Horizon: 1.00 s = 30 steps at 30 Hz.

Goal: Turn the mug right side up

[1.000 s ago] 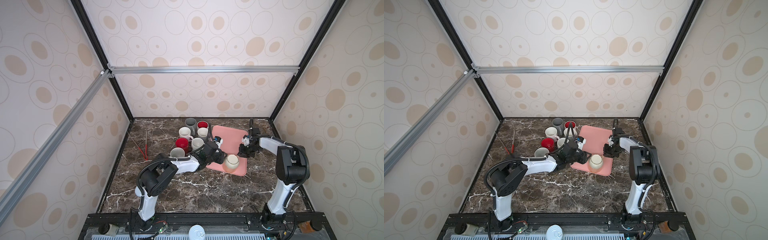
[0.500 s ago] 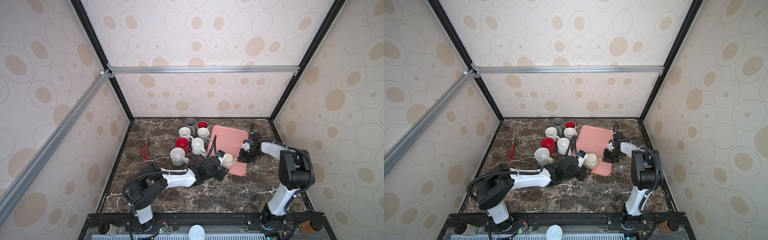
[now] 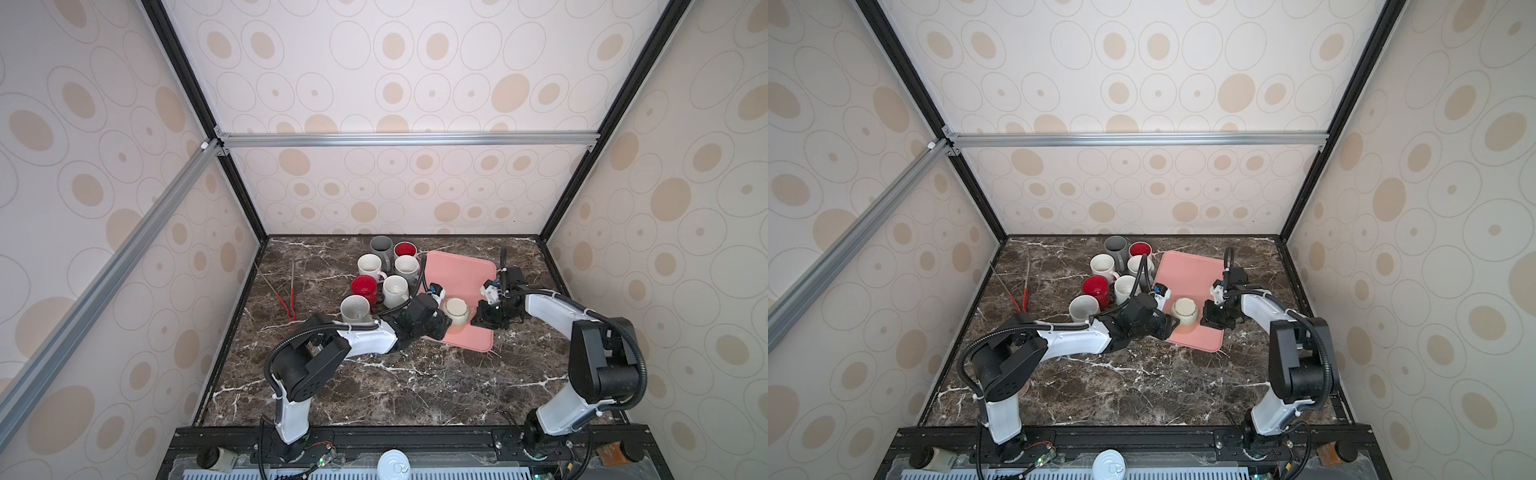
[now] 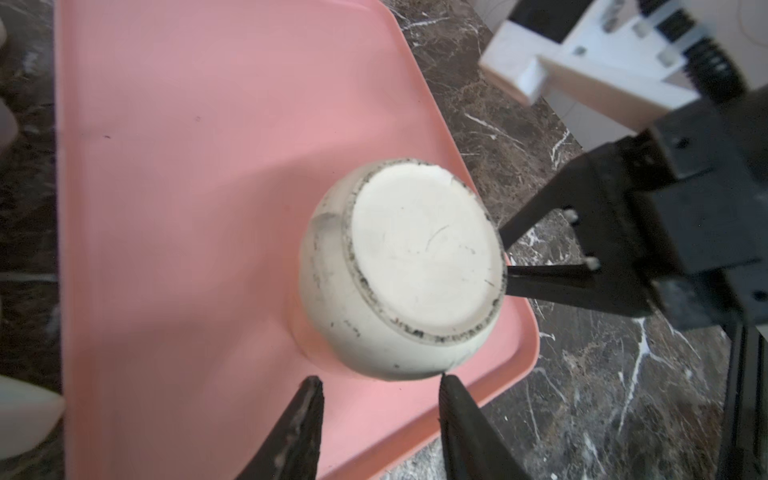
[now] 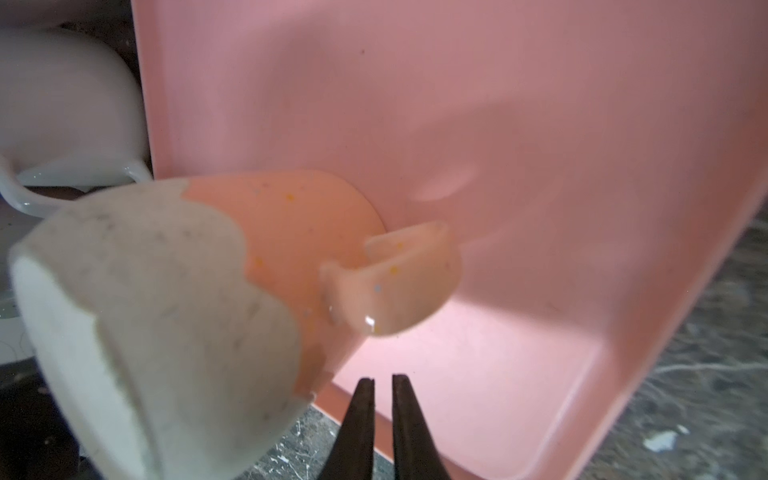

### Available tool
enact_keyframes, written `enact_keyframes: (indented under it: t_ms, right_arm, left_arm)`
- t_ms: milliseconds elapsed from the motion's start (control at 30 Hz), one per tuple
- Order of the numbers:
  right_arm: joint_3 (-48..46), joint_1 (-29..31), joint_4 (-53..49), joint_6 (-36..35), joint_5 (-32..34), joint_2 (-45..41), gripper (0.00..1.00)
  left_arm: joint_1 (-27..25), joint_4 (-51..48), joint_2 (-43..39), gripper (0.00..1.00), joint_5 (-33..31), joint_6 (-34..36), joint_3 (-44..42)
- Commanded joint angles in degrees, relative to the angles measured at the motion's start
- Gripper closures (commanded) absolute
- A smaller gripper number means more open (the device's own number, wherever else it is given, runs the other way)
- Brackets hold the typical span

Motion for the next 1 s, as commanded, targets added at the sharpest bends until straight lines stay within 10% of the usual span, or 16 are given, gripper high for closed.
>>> enact_keyframes:
  t_ms: [0,500,967]
  right_arm:
    - [1.9,-1.2,-1.6,1.8,3.6,-2.5,0.87]
    - [13.1,-2.0,7.1,2.8,-1.3,14.8,0.88]
    - [-7.4,5.0,15.4,10.7,-3.3,2.4,0.88]
  left_arm:
    - [0.4,-1.2,0.6,0.54,-0.2,-1.0,2.2]
    - [-1.5,2.1,1.7,0.56,3.1,-5.0,0.8]
    - [3.9,-6.5,7.1,0.52,3.3,-1.6,12.8]
